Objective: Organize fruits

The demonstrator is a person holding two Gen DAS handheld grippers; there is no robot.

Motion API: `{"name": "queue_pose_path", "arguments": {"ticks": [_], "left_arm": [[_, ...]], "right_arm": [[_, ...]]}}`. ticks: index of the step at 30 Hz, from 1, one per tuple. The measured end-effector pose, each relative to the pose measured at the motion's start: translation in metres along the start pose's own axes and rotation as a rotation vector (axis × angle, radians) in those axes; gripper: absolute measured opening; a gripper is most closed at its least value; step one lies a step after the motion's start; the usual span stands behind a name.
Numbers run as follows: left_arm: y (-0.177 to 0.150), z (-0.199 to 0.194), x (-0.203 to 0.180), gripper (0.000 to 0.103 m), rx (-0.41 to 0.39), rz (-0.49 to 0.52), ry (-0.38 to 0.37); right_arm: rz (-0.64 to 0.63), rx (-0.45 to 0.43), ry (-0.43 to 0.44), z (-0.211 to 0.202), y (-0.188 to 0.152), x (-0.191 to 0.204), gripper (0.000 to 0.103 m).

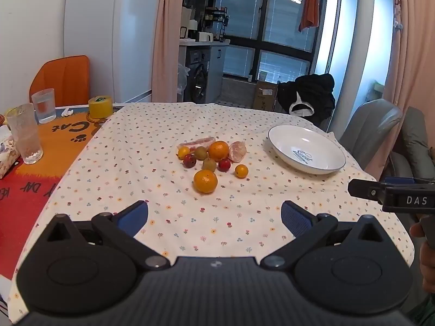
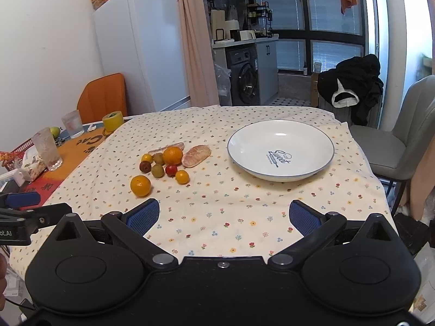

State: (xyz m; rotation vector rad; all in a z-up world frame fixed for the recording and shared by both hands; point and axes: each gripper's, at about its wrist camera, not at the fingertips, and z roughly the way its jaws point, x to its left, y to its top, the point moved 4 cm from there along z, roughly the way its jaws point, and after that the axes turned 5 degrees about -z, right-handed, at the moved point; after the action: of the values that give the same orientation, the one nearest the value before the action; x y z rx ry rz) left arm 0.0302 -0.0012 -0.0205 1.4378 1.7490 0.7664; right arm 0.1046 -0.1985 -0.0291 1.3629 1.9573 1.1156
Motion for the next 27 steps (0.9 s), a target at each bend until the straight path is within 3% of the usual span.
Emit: {"name": "queue_pose_path", "arguments": {"ticks": [27], "left_arm": [[0.0062, -0.0045, 0.0061, 0.103, -0.015, -0.017, 0.001]], "right_arm": [[-0.017, -0.006, 0.002, -0.0046, 0.0022, 0.0018, 0.103]]}}
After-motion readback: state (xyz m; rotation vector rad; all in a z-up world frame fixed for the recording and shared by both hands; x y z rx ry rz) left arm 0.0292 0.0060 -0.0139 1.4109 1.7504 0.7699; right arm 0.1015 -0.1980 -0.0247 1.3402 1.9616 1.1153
